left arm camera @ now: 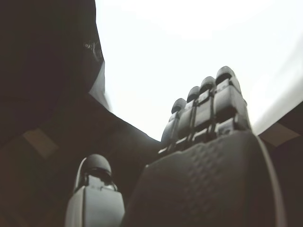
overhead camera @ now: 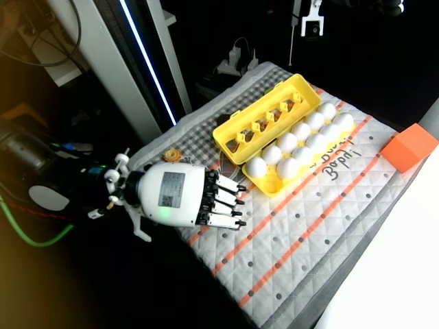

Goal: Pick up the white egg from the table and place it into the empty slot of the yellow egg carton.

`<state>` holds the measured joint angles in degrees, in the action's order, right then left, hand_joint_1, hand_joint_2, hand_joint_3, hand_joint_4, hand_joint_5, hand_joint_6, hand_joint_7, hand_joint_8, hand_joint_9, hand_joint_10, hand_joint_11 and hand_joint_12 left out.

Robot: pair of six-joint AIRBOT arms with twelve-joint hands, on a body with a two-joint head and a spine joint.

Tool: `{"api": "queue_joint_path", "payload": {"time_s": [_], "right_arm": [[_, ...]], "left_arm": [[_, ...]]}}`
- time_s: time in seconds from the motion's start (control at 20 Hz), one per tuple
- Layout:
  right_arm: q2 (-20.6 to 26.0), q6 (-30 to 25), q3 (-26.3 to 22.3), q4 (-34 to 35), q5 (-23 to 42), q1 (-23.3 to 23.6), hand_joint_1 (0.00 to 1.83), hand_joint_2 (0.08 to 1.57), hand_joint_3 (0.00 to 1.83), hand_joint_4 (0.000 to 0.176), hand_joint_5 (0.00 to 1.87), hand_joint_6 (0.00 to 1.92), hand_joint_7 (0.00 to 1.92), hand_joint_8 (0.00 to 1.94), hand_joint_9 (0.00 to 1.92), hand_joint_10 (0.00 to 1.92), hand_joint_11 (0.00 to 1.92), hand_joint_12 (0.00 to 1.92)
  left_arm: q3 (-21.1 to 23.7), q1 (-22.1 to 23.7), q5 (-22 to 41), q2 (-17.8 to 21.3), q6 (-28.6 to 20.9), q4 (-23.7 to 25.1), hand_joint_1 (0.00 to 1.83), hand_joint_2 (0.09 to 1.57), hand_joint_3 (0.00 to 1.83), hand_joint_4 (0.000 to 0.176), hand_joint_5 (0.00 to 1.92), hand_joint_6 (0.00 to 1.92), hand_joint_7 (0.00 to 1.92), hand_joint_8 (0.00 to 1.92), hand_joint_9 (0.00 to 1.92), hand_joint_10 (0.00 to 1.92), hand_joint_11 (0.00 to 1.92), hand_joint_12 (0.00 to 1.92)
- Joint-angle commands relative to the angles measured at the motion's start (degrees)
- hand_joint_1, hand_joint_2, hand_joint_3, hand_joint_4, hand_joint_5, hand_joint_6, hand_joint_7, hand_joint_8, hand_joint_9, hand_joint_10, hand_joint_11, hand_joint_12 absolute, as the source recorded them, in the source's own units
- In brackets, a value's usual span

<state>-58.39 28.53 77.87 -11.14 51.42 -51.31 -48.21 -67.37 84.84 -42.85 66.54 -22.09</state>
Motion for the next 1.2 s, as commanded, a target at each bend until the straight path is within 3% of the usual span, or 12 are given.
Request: {"api": "queue_joint_path", "payload": {"time_s": [0.0,0.1,0.15,0.2,0.25,0.3,0.35,0.4,0.55,0.6,0.8,1.15], "right_arm": [[-0.27,-0.22,0.29,1.39,6.41,1.1,1.15,1.11,0.0,0.0,0.96,1.0,0.97,0.25,1.0,0.0,0.61,0.8],[-0.92,-0.22,0.66,0.63,6.38,2.1,1.16,1.1,0.0,0.0,1.0,0.94,1.01,0.09,1.03,0.01,0.65,0.86],[-1.15,-0.22,0.83,0.43,6.36,2.53,1.22,1.07,0.01,0.0,1.0,0.97,1.14,0.52,1.07,0.01,0.69,0.83],[-1.25,-0.22,0.89,0.35,6.36,2.81,1.23,1.08,0.0,0.001,0.97,1.01,1.14,0.67,1.12,0.01,0.75,0.83],[-1.43,-0.22,1.06,0.14,6.34,3.22,1.17,1.09,0.0,0.0,1.02,0.91,1.05,0.27,1.13,0.01,0.78,0.8],[-1.61,-0.22,1.26,0.01,6.28,3.5,1.18,1.07,0.0,0.0,1.07,0.82,1.1,0.12,1.16,0.01,0.78,0.83],[-1.75,-0.22,1.43,-0.25,6.12,3.87,1.18,1.06,0.0,0.0,1.08,0.79,1.14,0.04,1.16,0.01,0.76,0.89],[-1.87,-0.22,1.56,-0.51,5.93,4.26,1.23,1.05,0.01,0.0,1.02,0.89,1.2,0.48,1.14,0.0,0.67,1.05],[-2.26,-0.24,2.18,-1.15,5.25,5.38,1.23,1.09,0.0,0.011,0.95,1.02,1.11,0.76,1.08,0.01,0.65,0.89],[-2.28,-0.3,2.39,-1.77,4.67,5.89,1.23,1.09,0.0,0.0,0.94,1.04,1.13,0.76,1.09,0.01,0.67,0.84],[-2.39,-0.4,2.82,-2.39,4.19,6.82,1.23,1.09,0.0,0.0,0.92,1.07,1.13,0.73,1.07,0.0,0.65,0.74],[-7.14,-5.4,7.43,-4.32,3.63,8.43,1.22,1.1,0.0,0.0,0.9,1.06,1.11,0.8,1.1,0.0,0.71,0.73]], "left_arm": [[-0.3,0.5,7.02,-0.23,-0.32,0.33,0.0,0.88,0.0,0.04,0.0,0.0,0.0,0.0,0.0,0.0,0.0,0.0],[-0.38,0.5,6.99,-0.48,-0.32,0.33,0.0,0.89,0.0,0.04,0.0,0.0,0.0,0.0,0.0,0.0,0.0,0.0],[-0.4,0.53,6.95,-0.44,-0.32,0.39,0.0,0.89,0.0,0.041,0.0,0.0,0.0,0.0,0.0,0.0,0.0,0.0],[-0.4,0.56,6.97,-0.37,-0.32,0.47,0.0,0.9,0.0,0.035,0.0,0.0,0.0,0.0,0.0,0.0,0.0,0.0],[-0.39,0.58,7.01,-0.25,-0.32,0.59,0.0,0.89,0.0,0.035,0.0,0.0,0.0,0.0,0.0,0.0,0.0,0.0],[-0.39,0.6,7.01,-0.21,-0.32,0.68,0.0,0.89,0.0,0.044,0.0,0.0,0.0,0.0,0.0,0.0,0.0,0.0],[-0.4,0.65,6.96,-0.2,-0.32,0.77,0.0,0.9,0.0,0.032,0.0,0.0,0.0,0.0,0.0,0.0,0.0,0.0],[-0.4,0.69,6.94,-0.2,-0.32,0.83,0.0,0.88,0.0,0.054,0.0,0.0,0.0,0.0,0.0,0.0,0.0,0.0],[-0.42,0.72,7.05,-0.24,-0.32,0.93,0.0,0.88,0.0,0.054,0.0,0.0,0.0,0.0,0.0,0.0,0.0,0.0],[-0.42,0.74,7.03,-0.24,-0.32,1.08,0.0,0.89,0.0,0.054,0.0,0.0,0.0,0.0,0.0,0.0,0.0,0.0],[-0.45,0.87,7.16,-0.21,-0.32,1.4,0.0,0.87,0.0,0.079,0.0,0.0,0.0,0.0,0.0,0.0,0.0,0.0],[-0.46,0.87,7.26,-0.2,-0.32,1.56,0.0,0.87,0.0,0.049,0.0,0.0,0.0,0.0,0.0,0.0,0.0,0.0]]}}
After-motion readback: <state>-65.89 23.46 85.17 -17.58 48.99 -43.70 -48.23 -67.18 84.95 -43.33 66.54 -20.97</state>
